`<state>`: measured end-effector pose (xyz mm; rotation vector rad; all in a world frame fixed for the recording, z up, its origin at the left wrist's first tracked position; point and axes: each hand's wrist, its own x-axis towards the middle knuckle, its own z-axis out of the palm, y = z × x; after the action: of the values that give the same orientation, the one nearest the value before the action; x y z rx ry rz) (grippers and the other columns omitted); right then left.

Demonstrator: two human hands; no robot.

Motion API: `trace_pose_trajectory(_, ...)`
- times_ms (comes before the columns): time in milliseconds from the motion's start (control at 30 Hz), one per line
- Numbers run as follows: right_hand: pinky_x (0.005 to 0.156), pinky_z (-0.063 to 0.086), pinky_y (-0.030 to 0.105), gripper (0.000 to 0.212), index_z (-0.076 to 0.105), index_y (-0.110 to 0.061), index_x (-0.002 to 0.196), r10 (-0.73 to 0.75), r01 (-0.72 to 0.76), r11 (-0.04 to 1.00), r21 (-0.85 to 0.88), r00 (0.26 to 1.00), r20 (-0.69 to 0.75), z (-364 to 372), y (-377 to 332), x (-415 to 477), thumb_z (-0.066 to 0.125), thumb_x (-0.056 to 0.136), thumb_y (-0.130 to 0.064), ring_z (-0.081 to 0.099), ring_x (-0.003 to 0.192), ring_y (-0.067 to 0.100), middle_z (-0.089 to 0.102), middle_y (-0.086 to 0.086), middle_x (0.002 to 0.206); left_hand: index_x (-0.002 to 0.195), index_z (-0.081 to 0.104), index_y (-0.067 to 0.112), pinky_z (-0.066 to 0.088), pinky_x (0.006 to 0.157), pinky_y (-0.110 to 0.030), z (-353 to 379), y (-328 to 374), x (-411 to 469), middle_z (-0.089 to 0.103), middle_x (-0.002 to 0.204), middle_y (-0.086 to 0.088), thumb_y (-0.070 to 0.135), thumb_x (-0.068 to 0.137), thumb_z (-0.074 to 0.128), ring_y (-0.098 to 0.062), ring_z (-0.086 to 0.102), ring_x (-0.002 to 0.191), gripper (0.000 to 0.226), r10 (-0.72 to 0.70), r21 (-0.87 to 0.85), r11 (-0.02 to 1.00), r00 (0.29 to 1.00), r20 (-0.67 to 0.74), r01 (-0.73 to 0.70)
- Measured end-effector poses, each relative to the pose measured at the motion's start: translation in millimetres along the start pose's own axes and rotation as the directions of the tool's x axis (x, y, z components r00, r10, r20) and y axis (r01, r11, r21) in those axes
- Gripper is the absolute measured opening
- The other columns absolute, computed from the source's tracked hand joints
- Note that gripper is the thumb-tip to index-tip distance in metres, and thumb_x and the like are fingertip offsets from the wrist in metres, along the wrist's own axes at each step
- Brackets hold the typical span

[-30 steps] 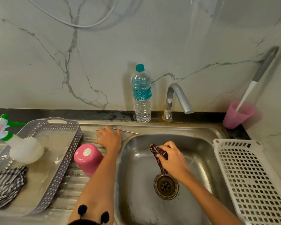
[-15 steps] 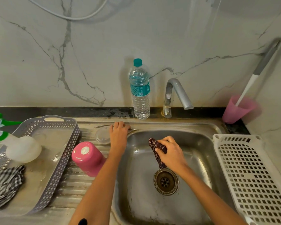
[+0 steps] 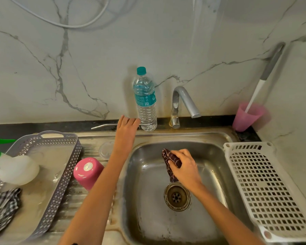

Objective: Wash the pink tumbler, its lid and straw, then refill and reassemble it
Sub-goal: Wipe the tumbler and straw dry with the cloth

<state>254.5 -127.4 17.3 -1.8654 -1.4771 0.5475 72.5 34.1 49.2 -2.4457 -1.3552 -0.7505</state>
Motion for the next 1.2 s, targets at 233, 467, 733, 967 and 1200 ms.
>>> trace_pose_trajectory(233, 0.084, 0.05, 0.024, 0.04, 0.065, -0.02, 0.121, -0.181, 0.17, 0.983, -0.063, 0.921, -0.346, -9, -27, -1, 0.073, 0.082, -0.014, 0.055, 0.101, 0.015, 0.053, -0.001, 0.112, 0.098, 0.074, 0.003, 0.054, 0.076, -0.038, -30, 72, -26, 0.074, 0.092, -0.01, -0.011, 0.072, 0.073, -0.029, 0.063, 0.086, 0.03, 0.035, -0.312, 0.95, 0.998, 0.046, -0.019)
trace_pose_trajectory(467, 0.077, 0.053, 0.031, 0.045, 0.061, -0.025, 0.126, -0.181, 0.125, 0.973, -0.193, 0.934, -0.309, -18, -21, -11, 0.069, 0.084, -0.013, 0.052, 0.104, 0.02, 0.052, 0.002, 0.116, 0.098, 0.076, 0.003, 0.038, 0.073, -0.018, -30, 109, -52, 0.076, 0.094, -0.01, -0.001, 0.091, 0.058, -0.023, 0.067, 0.087, 0.02, -0.251, -0.585, 0.716, 0.923, 0.293, 0.38)
trace_pose_trajectory(733, 0.091, 0.041, 0.023, 0.032, 0.064, -0.013, 0.122, 0.069, -0.013, 0.985, 0.174, 0.943, -0.325, -37, -27, -9, 0.064, 0.09, -0.019, 0.053, 0.098, 0.01, 0.056, 0.002, 0.112, 0.097, 0.07, 0.01, 0.056, 0.074, -0.024, -38, 113, -66, 0.072, 0.082, -0.001, 0.001, 0.089, 0.067, -0.011, 0.069, 0.074, 0.012, -0.426, -0.712, -0.025, 0.637, 0.643, 0.702)
trace_pose_trajectory(967, 0.094, 0.047, 0.026, 0.034, 0.063, -0.023, 0.123, 0.002, 0.019, 0.965, 0.263, 0.997, -0.079, -30, -43, -12, 0.066, 0.089, -0.027, 0.06, 0.098, 0.004, 0.066, -0.012, 0.104, 0.105, 0.067, 0.005, 0.056, 0.071, -0.026, -40, 116, -60, 0.073, 0.078, -0.001, 0.0, 0.094, 0.057, -0.012, 0.07, 0.074, 0.015, -0.333, -0.57, -0.494, 0.463, 0.821, 0.656)
trace_pose_trajectory(1200, 0.081, 0.039, 0.021, 0.039, 0.054, -0.023, 0.121, 0.083, -0.095, 0.985, 0.145, 0.993, 0.087, -33, -44, -11, 0.068, 0.086, -0.034, 0.049, 0.093, 0.006, 0.058, -0.009, 0.1, 0.111, 0.063, 0.0, 0.055, 0.07, -0.024, -42, 118, -65, 0.067, 0.084, -0.008, -0.005, 0.093, 0.057, -0.013, 0.065, 0.076, 0.019, -0.419, -0.56, -0.533, 0.377, 0.826, 0.635)
